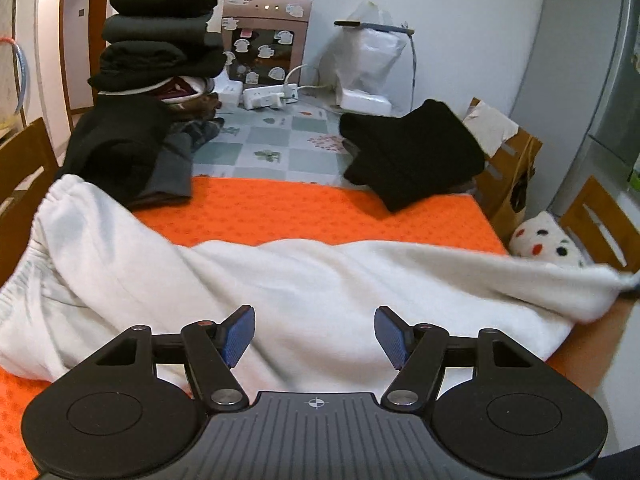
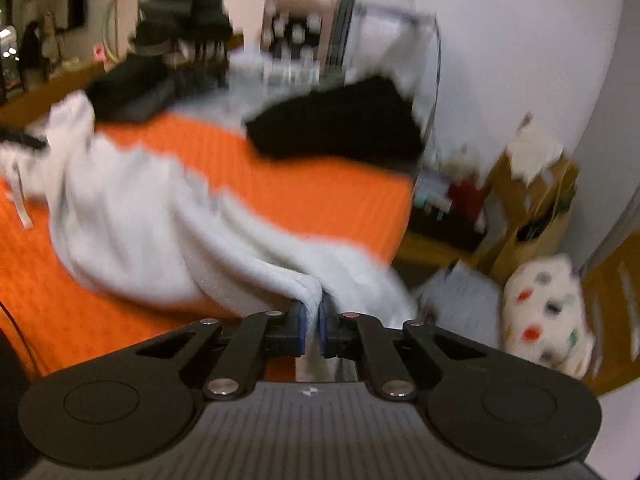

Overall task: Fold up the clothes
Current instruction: 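Spread the white garment flat across the tablecloth with both grippers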

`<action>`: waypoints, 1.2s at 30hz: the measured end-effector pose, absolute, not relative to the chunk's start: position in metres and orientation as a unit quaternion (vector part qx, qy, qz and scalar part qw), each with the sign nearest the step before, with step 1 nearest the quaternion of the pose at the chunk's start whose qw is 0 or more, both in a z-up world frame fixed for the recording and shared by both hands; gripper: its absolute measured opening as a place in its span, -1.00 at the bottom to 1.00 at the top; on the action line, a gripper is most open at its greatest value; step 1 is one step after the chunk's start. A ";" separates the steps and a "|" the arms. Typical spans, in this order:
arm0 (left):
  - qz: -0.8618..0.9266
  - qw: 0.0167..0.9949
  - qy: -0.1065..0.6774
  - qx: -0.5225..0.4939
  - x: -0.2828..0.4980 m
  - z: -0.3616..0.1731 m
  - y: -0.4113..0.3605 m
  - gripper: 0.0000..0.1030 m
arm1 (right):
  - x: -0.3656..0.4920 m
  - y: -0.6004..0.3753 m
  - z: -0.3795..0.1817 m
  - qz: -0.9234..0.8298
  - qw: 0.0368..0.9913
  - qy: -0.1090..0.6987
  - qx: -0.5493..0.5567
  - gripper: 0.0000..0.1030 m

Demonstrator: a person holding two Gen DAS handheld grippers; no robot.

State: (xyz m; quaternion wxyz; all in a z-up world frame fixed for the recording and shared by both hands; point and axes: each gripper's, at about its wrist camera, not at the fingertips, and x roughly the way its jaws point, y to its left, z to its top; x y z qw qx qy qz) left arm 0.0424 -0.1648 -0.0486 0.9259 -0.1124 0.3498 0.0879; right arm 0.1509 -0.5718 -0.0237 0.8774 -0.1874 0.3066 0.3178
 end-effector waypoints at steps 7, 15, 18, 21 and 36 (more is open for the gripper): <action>0.086 0.942 0.306 -0.110 0.041 -0.026 -0.195 0.33 | 0.193 -0.561 0.051 0.359 0.871 0.230 -0.244 -0.86; 0.123 0.948 0.279 -0.088 0.031 -0.013 -0.215 0.34 | 0.309 -0.517 0.002 0.353 0.848 0.260 -0.297 -0.72; 0.139 0.944 0.283 -0.097 0.028 -0.018 -0.213 0.35 | 0.350 -0.510 -0.044 0.318 0.846 0.292 -0.313 -0.46; 0.155 0.938 0.294 -0.103 0.026 -0.023 -0.211 0.35 | 0.366 -0.515 -0.062 0.299 0.852 0.318 -0.290 -0.37; 0.148 0.919 0.357 -0.077 0.033 -0.065 -0.208 0.36 | 0.245 -0.575 -0.099 0.390 0.811 0.430 -0.068 -0.09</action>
